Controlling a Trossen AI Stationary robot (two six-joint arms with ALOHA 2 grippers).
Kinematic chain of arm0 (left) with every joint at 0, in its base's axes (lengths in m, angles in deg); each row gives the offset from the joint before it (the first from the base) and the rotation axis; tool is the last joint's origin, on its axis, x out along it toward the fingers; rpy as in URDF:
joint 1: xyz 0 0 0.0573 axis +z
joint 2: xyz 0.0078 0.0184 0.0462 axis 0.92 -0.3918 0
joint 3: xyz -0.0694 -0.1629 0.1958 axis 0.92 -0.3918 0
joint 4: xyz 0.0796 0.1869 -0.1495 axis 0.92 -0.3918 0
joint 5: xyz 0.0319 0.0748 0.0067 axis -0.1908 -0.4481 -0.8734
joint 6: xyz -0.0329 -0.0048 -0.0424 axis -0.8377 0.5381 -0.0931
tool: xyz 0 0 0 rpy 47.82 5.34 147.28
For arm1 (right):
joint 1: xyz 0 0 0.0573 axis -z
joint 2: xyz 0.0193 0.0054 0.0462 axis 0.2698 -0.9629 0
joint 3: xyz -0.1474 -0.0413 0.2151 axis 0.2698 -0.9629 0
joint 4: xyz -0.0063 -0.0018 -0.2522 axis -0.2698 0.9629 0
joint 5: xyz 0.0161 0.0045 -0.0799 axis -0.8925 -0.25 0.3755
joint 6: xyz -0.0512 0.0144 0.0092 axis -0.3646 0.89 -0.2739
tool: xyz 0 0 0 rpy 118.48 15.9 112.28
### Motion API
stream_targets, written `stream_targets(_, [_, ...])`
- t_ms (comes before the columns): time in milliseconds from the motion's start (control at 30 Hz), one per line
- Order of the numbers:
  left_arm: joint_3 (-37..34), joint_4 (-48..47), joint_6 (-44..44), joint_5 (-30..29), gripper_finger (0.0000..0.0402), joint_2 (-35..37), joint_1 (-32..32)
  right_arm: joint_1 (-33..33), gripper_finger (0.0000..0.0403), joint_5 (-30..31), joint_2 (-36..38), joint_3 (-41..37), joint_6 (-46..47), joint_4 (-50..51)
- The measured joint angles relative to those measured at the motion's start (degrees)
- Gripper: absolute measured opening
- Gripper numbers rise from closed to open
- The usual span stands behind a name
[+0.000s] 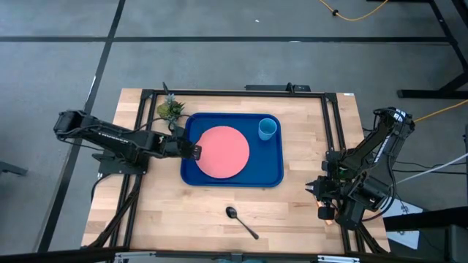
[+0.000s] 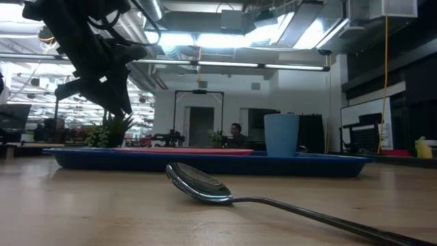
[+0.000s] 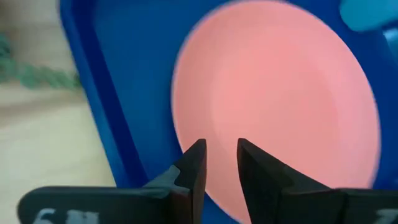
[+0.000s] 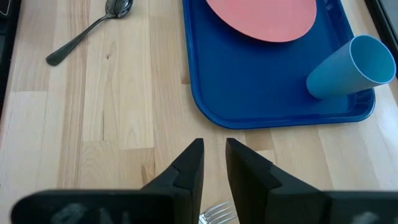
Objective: Pick and place plate/cup/fork/spoon on tray
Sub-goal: Put the brown fork on the right side of the pink plate on the blue tray
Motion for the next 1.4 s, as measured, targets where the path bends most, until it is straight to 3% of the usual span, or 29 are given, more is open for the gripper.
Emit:
stream_targets(200, [0.0,-0.8,0.3,16.7,0.0081,1.4,-2.0,0.0,0.0073,0.0,0.0,0.0,-0.1,0.0])
stream_targets(367, [0.0,-1.2,-2.0,35.1,0.008,1.4,-4.7,0.0,0.0073,0.0,0.0,0.0,-0.2,0.0])
stream_targets(433, [0.0,-0.8,-5.2,37.9,0.008,1.3,-6.7,0.0,0.0073,0.0,0.0,0.0,-0.3,0.0])
stream_targets(533, [0.0,-0.9,-3.2,34.4,0.008,1.2,-10.0,0.0,0.0073,0.0,0.0,0.0,-0.3,0.0])
stream_targets(633, [-0.4,-0.7,12.1,29.4,0.008,1.4,-15.1,0.0,0.0073,0.0,0.0,0.0,-0.2,0.0])
stream_targets(700, [-1.3,-0.5,14.9,23.4,0.008,3.2,-18.4,0.0,0.0073,0.0,0.0,0.0,-0.2,-0.1])
stream_targets(767, [-2.8,-0.1,16.0,16.7,0.008,7.4,-22.0,0.0,0.0073,-0.2,0.0,0.0,-0.2,-0.7])
stream_targets(933, [-11.8,13.2,28.9,8.8,0.008,19.6,-29.3,0.0,0.0073,-0.4,0.0,0.0,-0.3,-1.2])
stream_targets(1133, [-25.0,29.6,44.1,8.0,0.008,36.4,-29.2,0.0,0.0073,-0.4,0.0,0.0,-0.3,-1.3])
stream_targets(1400, [-32.5,37.0,58.0,13.8,0.008,52.5,-22.7,0.0,0.0073,-0.4,0.0,0.0,-0.6,-1.3])
